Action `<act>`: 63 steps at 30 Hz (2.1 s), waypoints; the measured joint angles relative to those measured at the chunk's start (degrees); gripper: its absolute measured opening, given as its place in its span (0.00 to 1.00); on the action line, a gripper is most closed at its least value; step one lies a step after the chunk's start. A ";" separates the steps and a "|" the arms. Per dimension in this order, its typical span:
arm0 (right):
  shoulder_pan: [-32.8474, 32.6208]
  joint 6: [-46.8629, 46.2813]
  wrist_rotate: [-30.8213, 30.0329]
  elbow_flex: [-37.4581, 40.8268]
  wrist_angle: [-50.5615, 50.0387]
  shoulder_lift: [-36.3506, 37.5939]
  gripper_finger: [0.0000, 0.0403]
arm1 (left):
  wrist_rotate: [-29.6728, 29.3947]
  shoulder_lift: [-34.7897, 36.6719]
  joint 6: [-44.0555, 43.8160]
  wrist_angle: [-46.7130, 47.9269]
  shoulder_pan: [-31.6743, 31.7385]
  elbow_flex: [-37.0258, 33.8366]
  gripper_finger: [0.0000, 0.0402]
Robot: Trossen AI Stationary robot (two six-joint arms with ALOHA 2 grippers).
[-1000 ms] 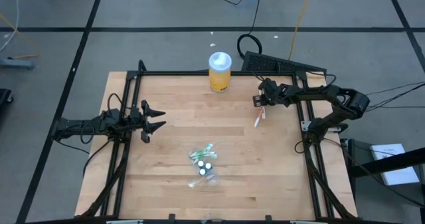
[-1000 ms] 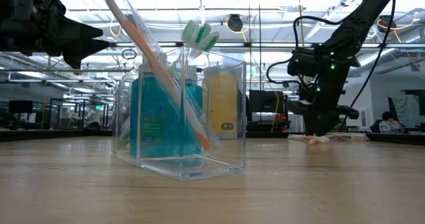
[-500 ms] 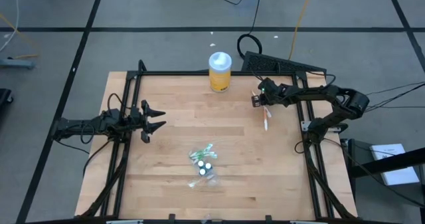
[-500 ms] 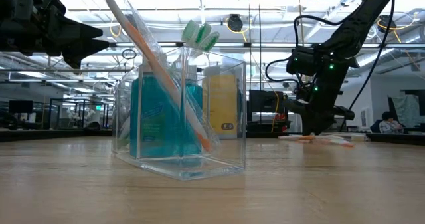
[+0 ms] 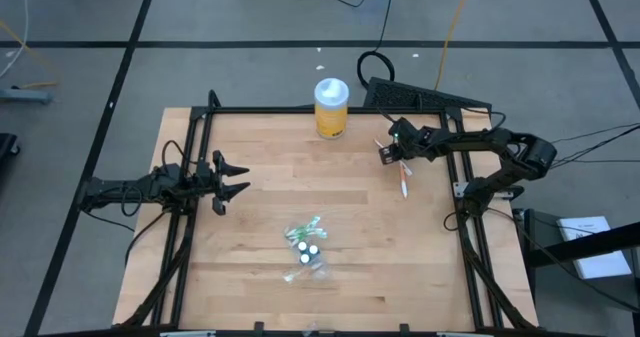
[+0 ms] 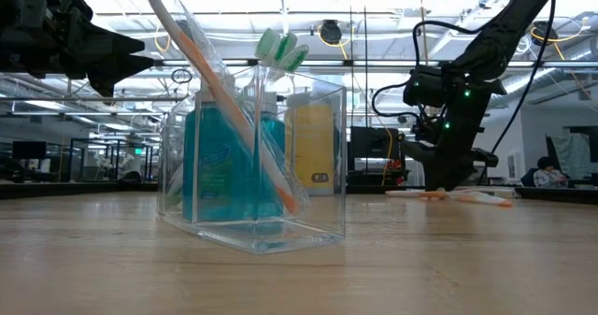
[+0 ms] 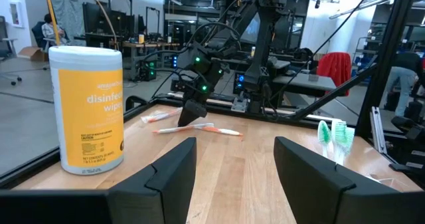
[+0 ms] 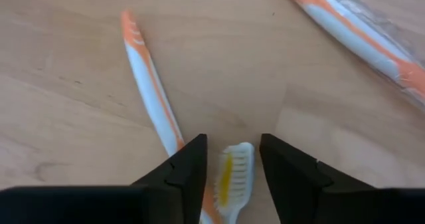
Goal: Pick & Place toothbrushing station
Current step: Put the orange toothbrush into the transparent organizer
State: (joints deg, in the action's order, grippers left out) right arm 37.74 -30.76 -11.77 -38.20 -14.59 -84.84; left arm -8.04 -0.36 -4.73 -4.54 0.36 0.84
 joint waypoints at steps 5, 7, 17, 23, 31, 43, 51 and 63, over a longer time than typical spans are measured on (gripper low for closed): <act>0.02 0.08 0.53 -0.14 -3.25 0.09 0.37 | -0.01 0.00 -0.02 0.00 0.00 0.00 0.52; 0.02 0.04 0.54 -0.17 -4.50 0.11 0.36 | 0.01 0.00 -0.01 0.01 0.00 0.00 0.52; -0.02 0.04 -1.30 -0.07 -6.93 0.09 0.26 | 0.01 0.00 0.00 0.02 0.00 0.00 0.52; 0.00 0.30 -1.69 -0.04 -6.84 0.07 0.20 | -0.01 0.00 0.00 0.01 -0.01 0.00 0.52; 0.00 1.81 -1.80 0.04 -5.50 0.04 0.14 | 0.00 0.00 0.00 0.00 0.00 0.00 0.52; -0.30 4.40 -1.67 0.34 -3.68 5.71 0.13 | 0.01 0.00 0.00 0.02 -0.02 0.00 0.52; -3.08 7.47 -1.63 0.26 1.05 14.23 0.12 | 0.01 0.00 0.00 0.02 -0.01 0.00 0.52; -10.96 13.75 -1.60 0.20 16.78 18.71 0.12 | 0.01 0.00 0.00 0.02 -0.01 0.00 0.52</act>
State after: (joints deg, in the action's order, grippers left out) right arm 26.78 -17.02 -13.37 -38.00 2.19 -66.13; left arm -8.03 -0.36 -4.73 -4.51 0.35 0.84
